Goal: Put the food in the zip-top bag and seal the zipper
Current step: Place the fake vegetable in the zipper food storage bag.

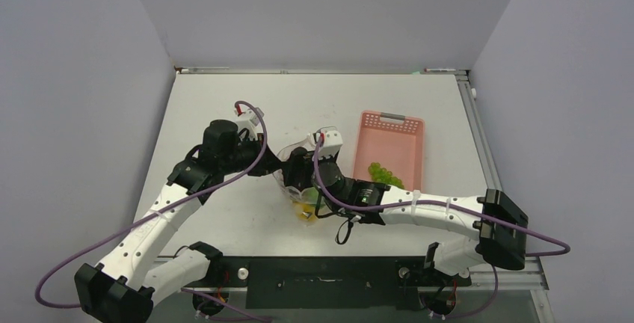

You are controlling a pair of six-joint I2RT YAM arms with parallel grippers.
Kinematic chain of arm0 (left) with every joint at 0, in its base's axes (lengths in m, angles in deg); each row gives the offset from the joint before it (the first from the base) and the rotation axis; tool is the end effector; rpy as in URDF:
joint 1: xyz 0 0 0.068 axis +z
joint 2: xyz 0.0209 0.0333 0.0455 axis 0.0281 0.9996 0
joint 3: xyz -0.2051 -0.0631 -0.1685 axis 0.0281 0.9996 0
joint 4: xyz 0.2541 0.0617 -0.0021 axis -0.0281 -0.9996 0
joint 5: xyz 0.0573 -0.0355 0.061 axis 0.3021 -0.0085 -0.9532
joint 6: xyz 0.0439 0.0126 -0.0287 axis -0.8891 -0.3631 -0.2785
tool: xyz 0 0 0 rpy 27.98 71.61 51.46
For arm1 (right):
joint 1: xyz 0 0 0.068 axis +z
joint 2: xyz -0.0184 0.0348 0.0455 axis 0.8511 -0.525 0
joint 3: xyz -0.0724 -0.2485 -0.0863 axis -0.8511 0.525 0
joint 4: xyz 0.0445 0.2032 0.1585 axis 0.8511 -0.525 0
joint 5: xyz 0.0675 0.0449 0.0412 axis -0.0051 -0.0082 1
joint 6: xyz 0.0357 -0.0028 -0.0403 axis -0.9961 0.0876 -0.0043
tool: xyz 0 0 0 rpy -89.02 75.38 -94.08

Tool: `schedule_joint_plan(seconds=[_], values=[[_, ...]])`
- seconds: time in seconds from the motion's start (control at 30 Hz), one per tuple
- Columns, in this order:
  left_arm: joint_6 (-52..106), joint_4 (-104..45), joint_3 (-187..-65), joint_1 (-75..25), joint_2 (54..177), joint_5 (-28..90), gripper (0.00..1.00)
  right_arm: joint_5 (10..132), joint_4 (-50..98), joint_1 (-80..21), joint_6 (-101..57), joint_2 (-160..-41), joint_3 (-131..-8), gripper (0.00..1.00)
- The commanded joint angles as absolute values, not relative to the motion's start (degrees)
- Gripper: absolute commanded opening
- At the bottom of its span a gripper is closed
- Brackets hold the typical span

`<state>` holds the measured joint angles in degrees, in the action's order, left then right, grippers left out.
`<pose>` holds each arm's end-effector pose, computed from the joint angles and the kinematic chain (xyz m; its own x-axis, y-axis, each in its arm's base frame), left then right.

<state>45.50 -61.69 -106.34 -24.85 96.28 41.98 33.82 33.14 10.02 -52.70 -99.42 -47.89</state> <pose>0.1852 -0.1052 0.3157 -0.7639 -0.1413 -0.6296 0.3298 0.7532 -0.5692 0.1351 0.2927 0.2865 -0.4772 0.2362 -0.8464 -0.4347 0.7737 0.4610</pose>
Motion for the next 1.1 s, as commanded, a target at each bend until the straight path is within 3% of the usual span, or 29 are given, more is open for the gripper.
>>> schedule_joint_plan(seconds=[0.0, 0.4, 0.7, 0.87, 1.07], values=[[45.9, -57.4, -108.8, -25.0, 96.3, 44.4, 0.00, 34.4, 30.7, 9.6, -50.6, -96.5, -51.0, 0.79], [45.6, -57.3, -108.5, -25.0, 96.3, 44.4, 0.00, 37.8, 16.2, 4.0, -50.5, -95.9, -61.5, 0.74], [45.2, -57.8, -109.3, -25.0, 96.6, 44.4, 0.00, 49.5, 5.7, -0.4, -50.7, -100.8, -69.4, 0.59], [44.9, -58.0, -109.5, -25.0, 96.7, 44.5, 0.00, 52.1, 2.2, -0.6, -50.4, -102.6, -71.7, 0.47], [44.7, -58.4, -109.9, -25.0, 96.9, 44.6, 0.00, 51.3, -1.0, -0.6, -50.1, -103.3, -72.8, 0.41]])
